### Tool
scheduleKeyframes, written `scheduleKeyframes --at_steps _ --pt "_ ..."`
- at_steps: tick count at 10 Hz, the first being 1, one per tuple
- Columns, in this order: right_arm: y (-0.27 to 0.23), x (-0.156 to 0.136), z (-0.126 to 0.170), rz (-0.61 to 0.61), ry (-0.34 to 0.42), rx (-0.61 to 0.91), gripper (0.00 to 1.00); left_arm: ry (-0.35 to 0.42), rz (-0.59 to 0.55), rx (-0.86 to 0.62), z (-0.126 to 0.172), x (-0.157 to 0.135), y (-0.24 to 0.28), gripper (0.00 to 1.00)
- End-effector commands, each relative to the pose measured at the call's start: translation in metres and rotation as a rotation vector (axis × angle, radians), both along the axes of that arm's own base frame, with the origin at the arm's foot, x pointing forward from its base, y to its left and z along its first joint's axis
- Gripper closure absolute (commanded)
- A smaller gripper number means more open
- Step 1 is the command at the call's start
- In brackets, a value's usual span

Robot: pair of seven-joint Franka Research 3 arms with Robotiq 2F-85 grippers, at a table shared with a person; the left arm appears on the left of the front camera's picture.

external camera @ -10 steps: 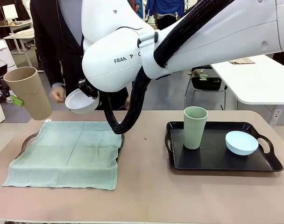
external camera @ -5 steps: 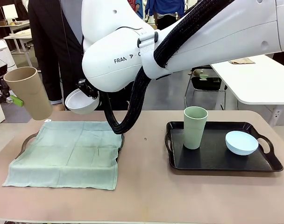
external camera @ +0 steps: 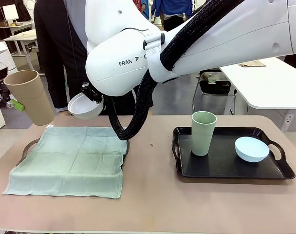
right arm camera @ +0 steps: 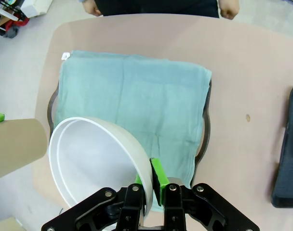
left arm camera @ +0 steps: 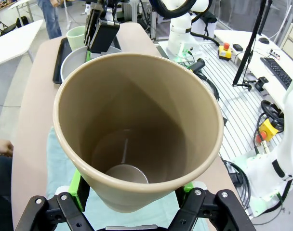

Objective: Set up a tray with a mat and arrange the tableware.
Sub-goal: Place the Picnic Bowl and Reusable plastic cup back onto the Handle tray in front of the human's position.

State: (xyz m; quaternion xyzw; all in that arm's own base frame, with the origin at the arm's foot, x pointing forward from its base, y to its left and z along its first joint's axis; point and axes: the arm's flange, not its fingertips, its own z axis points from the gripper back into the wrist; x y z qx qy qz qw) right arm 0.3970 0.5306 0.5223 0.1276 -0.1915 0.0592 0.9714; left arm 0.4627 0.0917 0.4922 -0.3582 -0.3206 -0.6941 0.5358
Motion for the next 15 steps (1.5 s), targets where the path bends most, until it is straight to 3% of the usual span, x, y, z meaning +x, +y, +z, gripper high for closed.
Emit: scheduleKeyframes --at_steps 1,4,6,7,8,12,15 --pt "0.005 0.005 -0.012 0.001 0.026 0.009 0.93 0.022 -0.011 -0.022 -0.013 0.005 0.004 0.15" --pt "0.014 0.021 -0.069 0.038 0.097 0.052 0.93 0.012 -0.025 -0.01 -0.063 0.018 0.006 0.15" --pt "0.017 0.025 -0.099 0.05 0.154 0.098 0.93 0.044 -0.043 -0.004 -0.088 0.02 0.005 0.15" --pt "0.015 0.027 -0.091 -0.031 0.138 0.059 0.93 0.038 -0.016 -0.011 -0.07 0.018 0.007 0.15" --pt "0.021 0.025 -0.098 0.021 0.123 0.048 0.93 0.038 -0.016 -0.011 -0.07 0.018 0.007 0.15" --pt "0.012 0.042 -0.15 0.019 0.252 0.105 0.93 0.063 -0.015 0.039 -0.128 0.033 0.012 0.15" --pt "0.009 0.049 -0.175 0.031 0.265 0.126 0.93 0.049 -0.04 0.048 -0.147 0.04 0.017 0.15"
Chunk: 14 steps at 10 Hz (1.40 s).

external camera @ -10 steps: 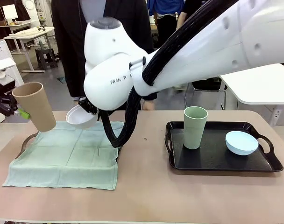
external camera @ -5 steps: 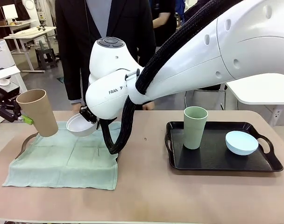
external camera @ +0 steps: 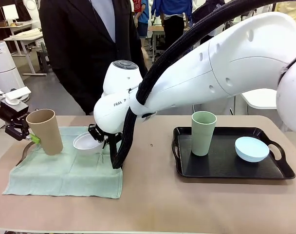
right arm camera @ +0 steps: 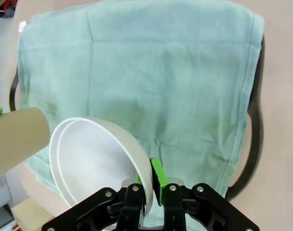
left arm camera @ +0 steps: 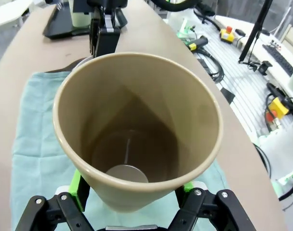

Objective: Set up a tray with a mat and arrange the tableware.
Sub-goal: Place the Picnic Bowl and Reusable plastic cup back onto the Handle tray in front of the human's position.

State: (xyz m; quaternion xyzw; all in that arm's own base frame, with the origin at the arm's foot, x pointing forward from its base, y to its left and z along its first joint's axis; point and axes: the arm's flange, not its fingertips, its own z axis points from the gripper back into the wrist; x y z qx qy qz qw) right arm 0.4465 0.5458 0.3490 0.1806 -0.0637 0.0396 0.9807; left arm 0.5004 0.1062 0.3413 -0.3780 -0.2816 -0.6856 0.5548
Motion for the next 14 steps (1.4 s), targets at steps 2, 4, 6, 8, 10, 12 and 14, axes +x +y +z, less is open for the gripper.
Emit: scheduleKeyframes --at_steps 2,4,6,8,10,12,14 --pt "-0.006 0.001 -0.017 0.027 -0.015 0.02 0.93 -0.061 -0.055 -0.007 -0.006 0.003 0.003 0.15" --pt "-0.007 0.003 -0.028 0.036 -0.021 -0.002 0.93 -0.052 -0.067 -0.004 -0.011 0.004 0.001 0.15" --pt "-0.007 0.004 -0.032 0.04 -0.009 -0.007 0.72 -0.043 -0.071 0.007 -0.013 0.004 0.0 0.15" --pt "-0.008 0.002 -0.029 0.046 -0.012 -0.026 0.12 -0.034 -0.074 0.01 -0.014 0.003 -0.001 0.0" --pt "-0.008 -0.005 -0.022 0.046 -0.006 -0.067 0.0 -0.009 -0.07 0.02 -0.012 0.003 0.0 0.0" --pt "-0.009 -0.018 -0.009 0.048 0.004 -0.13 0.39 0.031 -0.056 0.043 -0.01 0.002 0.002 0.0" --pt "-0.008 -0.039 0.014 0.066 0.004 -0.142 0.19 0.089 0.0 0.097 -0.008 0.003 0.017 0.0"
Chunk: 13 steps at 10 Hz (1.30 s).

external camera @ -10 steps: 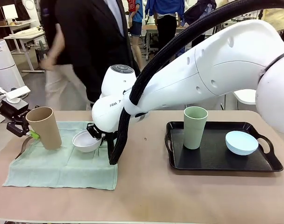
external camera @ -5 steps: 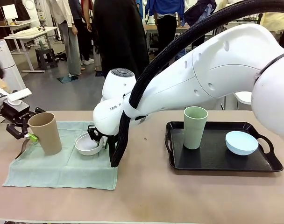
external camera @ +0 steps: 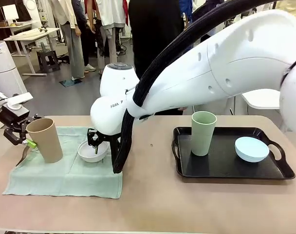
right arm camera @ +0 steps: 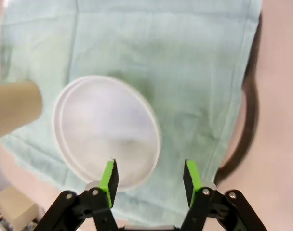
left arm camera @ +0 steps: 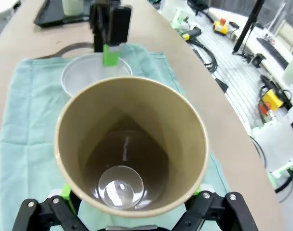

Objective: Set up a tray with a mat and arrange the tableware.
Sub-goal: Place the Picnic Bowl and Reusable plastic cup back onto the Handle tray in front of the human's position.

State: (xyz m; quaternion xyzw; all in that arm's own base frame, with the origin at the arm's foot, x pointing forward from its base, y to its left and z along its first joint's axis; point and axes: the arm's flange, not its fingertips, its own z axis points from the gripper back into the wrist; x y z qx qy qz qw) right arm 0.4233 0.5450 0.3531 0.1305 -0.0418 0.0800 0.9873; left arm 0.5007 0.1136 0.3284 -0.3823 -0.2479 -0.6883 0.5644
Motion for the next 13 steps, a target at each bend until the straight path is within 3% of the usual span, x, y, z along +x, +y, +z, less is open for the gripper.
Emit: scheduleKeyframes --at_steps 1,2,5,6,8,9,12,13 --pt "-0.009 -0.027 0.023 -0.011 -0.034 -0.042 0.09 0.049 0.044 0.085 0.009 0.001 0.018 0.0" --pt "-0.011 -0.036 0.036 -0.018 -0.05 -0.044 0.15 0.057 0.066 0.119 0.015 0.001 0.028 0.0" --pt "-0.02 -0.067 0.074 -0.009 -0.113 -0.067 0.15 -0.031 0.16 0.264 0.053 -0.006 0.058 0.0" --pt "-0.027 -0.077 0.087 -0.028 -0.113 -0.107 0.15 -0.069 0.207 0.342 0.082 -0.014 0.058 0.0" --pt "-0.04 -0.091 0.115 -0.071 -0.117 -0.172 0.15 -0.065 0.36 0.506 0.155 -0.036 0.028 0.0" --pt "-0.048 -0.095 0.128 -0.097 -0.135 -0.203 0.15 -0.12 0.509 0.621 0.189 -0.047 0.002 0.0" --pt "-0.07 -0.108 0.151 -0.137 -0.09 -0.236 0.15 0.032 0.814 0.632 0.249 -0.078 -0.07 0.0" --pt "-0.08 -0.117 0.162 -0.147 -0.092 -0.237 0.15 0.104 0.838 0.632 0.256 -0.088 -0.093 0.0"
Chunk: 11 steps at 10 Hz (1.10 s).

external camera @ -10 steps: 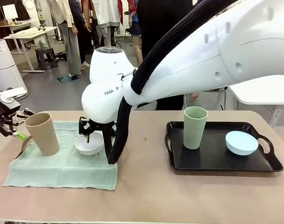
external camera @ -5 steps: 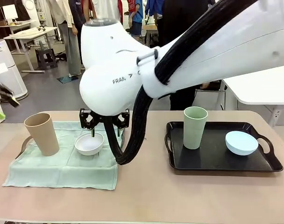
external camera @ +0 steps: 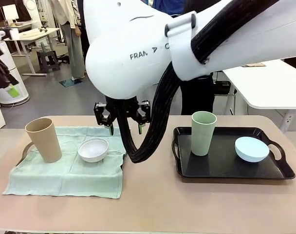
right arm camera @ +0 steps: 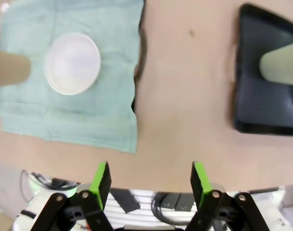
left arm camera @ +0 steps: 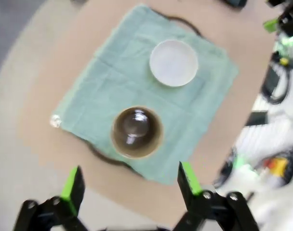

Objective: Set up a tray with a mat and arrange the tableware.
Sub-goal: Place the Picnic Bowl and Reusable plastic cup back onto the Handle tray in front of the human's position, then pick up the Picnic Bowl and Reusable plastic cup from the Handle tray in front of the human's position and hold them in the air.

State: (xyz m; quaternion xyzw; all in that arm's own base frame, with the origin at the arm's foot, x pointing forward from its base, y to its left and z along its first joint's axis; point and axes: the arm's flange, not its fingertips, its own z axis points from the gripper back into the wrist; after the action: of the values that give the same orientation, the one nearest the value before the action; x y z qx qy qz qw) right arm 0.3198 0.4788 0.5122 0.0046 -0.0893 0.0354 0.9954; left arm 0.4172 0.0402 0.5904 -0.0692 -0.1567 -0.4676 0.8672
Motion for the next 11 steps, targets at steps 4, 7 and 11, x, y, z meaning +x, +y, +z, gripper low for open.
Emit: scheduleKeyframes --at_steps 4,7,11 --pt "-0.052 -0.036 0.028 -0.048 -0.004 -0.081 0.15 0.082 0.124 -0.034 0.001 -0.015 -0.048 0.0" --pt "-0.03 -0.026 0.03 -0.037 0.0 -0.049 0.15 0.082 0.124 -0.034 0.001 -0.015 -0.048 0.0" --pt "-0.03 -0.026 0.03 -0.037 0.0 -0.049 0.15 0.082 0.124 -0.034 0.001 -0.015 -0.048 0.0"
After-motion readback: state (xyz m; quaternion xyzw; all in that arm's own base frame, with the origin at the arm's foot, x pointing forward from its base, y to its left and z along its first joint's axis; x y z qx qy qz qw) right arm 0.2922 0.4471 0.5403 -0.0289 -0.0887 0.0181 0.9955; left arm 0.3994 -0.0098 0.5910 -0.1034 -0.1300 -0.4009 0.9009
